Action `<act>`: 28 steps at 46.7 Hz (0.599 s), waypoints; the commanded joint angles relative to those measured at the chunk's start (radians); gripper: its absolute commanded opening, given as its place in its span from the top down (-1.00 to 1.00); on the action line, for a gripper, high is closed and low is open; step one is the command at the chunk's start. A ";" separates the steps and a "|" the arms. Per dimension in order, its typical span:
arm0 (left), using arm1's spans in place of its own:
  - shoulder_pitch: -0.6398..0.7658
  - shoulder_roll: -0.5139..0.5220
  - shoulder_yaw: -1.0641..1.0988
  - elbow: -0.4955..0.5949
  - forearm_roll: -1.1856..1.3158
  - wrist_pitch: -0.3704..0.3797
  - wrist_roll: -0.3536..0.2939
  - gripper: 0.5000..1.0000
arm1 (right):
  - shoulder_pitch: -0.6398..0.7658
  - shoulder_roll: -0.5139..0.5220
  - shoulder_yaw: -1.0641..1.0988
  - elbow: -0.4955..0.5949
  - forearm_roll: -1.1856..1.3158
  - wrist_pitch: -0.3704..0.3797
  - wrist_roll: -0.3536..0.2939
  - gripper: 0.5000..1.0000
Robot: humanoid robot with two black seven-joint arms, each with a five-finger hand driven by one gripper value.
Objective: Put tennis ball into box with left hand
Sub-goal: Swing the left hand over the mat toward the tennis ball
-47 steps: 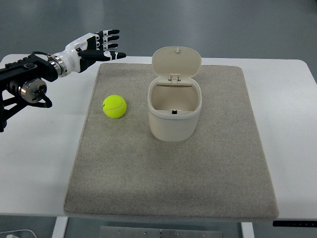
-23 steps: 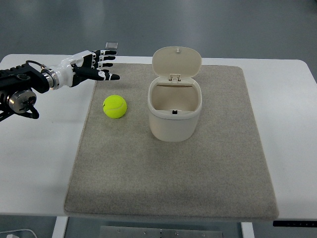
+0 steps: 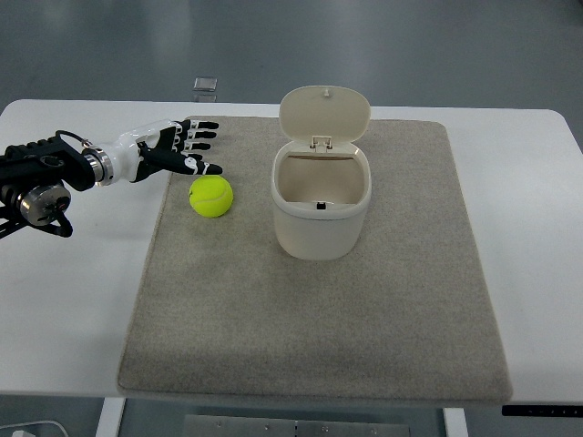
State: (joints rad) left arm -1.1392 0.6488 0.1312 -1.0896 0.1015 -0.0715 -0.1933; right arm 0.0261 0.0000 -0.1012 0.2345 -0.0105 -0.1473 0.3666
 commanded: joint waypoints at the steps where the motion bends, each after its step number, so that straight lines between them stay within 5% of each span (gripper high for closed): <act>1: 0.002 0.000 0.001 0.001 0.001 0.001 -0.001 -0.70 | 0.000 0.000 0.000 0.000 0.000 0.000 0.000 -0.75; 28: -0.002 -0.009 0.034 0.014 0.001 0.002 0.000 -0.80 | 0.000 0.000 0.000 0.000 0.000 0.000 0.000 -0.75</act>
State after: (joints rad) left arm -1.1294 0.6433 0.1447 -1.0785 0.1014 -0.0705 -0.1932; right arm 0.0261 0.0000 -0.1013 0.2344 -0.0107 -0.1473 0.3666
